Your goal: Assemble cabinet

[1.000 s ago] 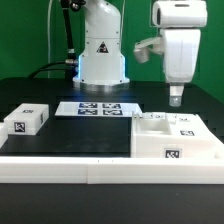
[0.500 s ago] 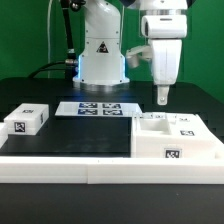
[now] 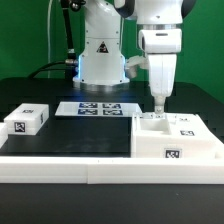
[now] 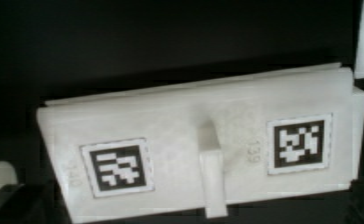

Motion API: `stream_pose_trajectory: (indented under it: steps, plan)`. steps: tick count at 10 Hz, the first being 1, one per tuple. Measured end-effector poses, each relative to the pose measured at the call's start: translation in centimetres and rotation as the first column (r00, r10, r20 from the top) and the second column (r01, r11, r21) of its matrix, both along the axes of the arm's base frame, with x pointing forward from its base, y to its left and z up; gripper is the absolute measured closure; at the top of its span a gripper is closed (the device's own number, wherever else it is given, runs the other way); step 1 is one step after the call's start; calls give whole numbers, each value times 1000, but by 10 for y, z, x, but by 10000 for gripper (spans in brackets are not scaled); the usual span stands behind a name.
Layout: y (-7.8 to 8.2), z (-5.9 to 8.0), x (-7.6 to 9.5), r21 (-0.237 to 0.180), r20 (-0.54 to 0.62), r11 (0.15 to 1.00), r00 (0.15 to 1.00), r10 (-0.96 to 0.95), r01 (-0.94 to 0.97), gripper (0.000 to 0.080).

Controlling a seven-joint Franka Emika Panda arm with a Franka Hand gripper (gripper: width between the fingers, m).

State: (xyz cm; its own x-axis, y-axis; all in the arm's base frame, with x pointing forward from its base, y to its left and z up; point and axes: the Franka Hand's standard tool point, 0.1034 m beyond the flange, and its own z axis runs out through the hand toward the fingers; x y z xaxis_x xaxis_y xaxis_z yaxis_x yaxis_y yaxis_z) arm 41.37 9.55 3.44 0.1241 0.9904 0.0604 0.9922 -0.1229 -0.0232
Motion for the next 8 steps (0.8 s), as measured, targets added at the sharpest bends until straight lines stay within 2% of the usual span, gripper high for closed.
stream_pose_trajectory:
  steps: [6, 7, 8]
  plan:
    - [0, -19, -8, 7, -47, 1000, 999, -13, 13, 2]
    - [1, -19, -8, 7, -47, 1000, 999, -17, 18, 117]
    - [1, -20, -9, 7, -48, 1000, 999, -17, 17, 117]
